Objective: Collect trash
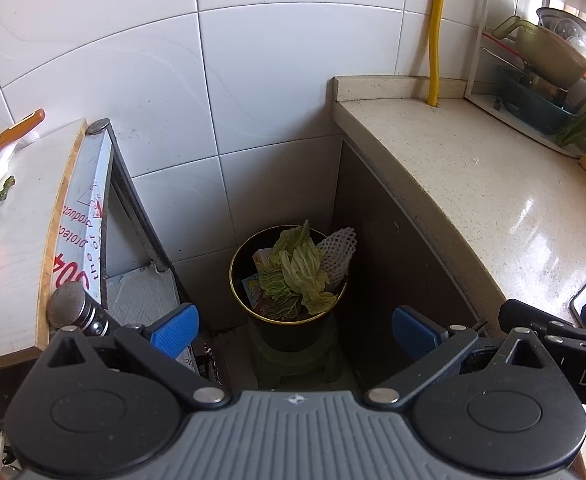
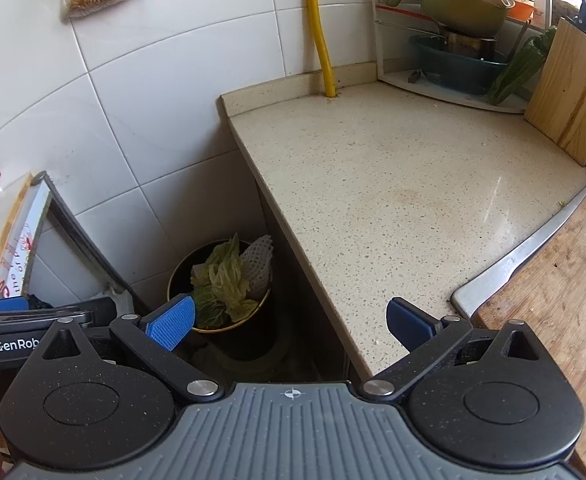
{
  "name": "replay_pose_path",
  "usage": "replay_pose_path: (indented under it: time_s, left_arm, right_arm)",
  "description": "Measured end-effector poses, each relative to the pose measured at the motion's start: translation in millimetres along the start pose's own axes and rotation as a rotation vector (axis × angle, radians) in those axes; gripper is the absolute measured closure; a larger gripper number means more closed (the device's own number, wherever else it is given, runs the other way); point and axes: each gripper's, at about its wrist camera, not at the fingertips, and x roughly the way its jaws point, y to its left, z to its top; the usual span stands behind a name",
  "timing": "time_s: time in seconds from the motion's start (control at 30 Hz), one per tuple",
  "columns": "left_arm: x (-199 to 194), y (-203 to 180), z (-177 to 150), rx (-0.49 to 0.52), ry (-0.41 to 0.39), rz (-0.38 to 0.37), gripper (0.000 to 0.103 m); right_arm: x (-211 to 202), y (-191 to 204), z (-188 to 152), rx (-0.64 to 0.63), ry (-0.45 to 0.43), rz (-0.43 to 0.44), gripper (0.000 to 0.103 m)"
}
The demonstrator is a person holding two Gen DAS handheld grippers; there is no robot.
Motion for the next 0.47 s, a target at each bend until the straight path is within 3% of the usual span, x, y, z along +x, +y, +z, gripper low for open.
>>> replay_pose_path:
  time_s: [0.47]
  left_arm:
    - [3.6, -10.0, 3.6, 0.027, 0.0, 0.017, 0.001]
  right_arm:
    - [2.7, -8.4, 2.4, 0.018, 0.004, 0.005, 0.0]
